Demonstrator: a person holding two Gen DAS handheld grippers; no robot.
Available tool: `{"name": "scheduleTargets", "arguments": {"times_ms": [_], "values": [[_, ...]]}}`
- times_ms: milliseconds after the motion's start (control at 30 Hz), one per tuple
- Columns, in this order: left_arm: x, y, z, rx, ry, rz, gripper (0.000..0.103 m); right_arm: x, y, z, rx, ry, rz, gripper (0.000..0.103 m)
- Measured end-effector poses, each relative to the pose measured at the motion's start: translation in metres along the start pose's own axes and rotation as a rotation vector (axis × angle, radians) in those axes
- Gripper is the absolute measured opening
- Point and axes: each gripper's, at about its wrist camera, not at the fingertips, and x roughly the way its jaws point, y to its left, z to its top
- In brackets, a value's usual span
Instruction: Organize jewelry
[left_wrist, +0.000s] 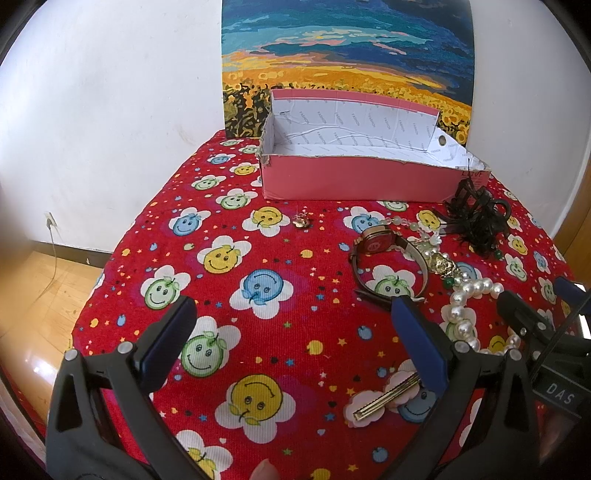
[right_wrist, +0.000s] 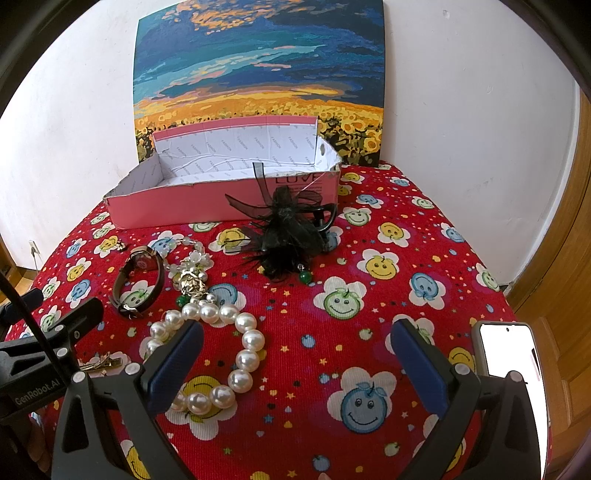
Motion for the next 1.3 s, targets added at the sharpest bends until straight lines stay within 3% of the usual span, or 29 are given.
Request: {"name": "scheduleTargets", "arguments": {"times_ms": [1300], "values": [[-0.0002, -0.0009, -0.0004, -0.009, 0.000, -0.008, 0.099, -0.0006, -0.0001, 0.0003, -0.001, 0.000, 0.000, 0.103]]}}
